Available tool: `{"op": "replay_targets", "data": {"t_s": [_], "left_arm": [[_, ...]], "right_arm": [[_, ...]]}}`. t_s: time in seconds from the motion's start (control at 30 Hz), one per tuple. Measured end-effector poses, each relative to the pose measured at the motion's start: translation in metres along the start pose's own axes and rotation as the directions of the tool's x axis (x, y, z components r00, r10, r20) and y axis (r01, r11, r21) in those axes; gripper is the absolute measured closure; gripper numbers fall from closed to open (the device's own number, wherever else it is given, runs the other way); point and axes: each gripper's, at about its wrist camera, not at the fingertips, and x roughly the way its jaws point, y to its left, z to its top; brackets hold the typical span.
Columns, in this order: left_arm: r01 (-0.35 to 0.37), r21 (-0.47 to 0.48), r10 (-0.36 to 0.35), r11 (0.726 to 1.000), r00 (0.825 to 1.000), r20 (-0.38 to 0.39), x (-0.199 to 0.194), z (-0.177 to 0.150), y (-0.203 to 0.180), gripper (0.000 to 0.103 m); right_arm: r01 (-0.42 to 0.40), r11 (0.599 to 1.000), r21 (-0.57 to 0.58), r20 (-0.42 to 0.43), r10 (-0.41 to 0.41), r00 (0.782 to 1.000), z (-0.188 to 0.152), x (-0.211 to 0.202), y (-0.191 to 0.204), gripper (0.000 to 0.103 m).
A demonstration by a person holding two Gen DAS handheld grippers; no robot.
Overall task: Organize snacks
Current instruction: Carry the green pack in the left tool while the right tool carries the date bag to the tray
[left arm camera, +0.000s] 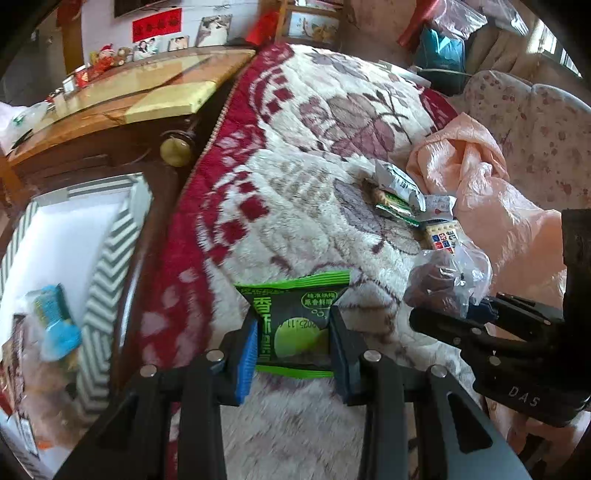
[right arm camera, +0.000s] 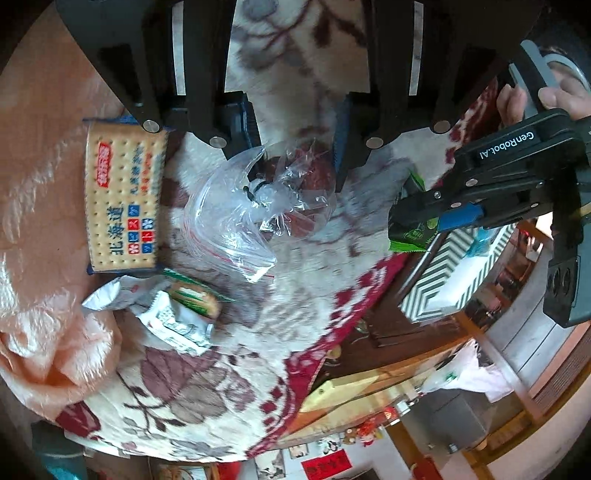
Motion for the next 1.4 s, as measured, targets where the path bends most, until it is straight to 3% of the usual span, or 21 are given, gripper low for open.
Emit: {"op": "replay_targets", "data": {"t_s": [0.27, 0.67, 1.4], "left_arm": [[-0.069, -0.017, 0.07, 0.997, 0.997, 0.036, -0.029, -0.017, 0.015, 0.066], [-0.118, -0.071, 0.122, 0.991, 0.99, 0.065, -0.058, -0.035, 0.041, 0.066], [-0.165, -0.171, 0.182, 0.971, 0.979, 0.088, -0.079, -0.045, 0.097, 0.066]], "right_arm": [[-0.019, 0.998, -0.054, -0.003, 0.019, 1.0, -0.009, -0.009, 0.036, 0.069], [-0.045, 0.991, -0.124, -0.035, 0.041, 0.999, -0.014, -0.006, 0.079, 0.069], [-0.091, 0.963, -0.253, -0.091, 0.07, 0.993, -0.008, 0.01, 0.145, 0.069]]}}
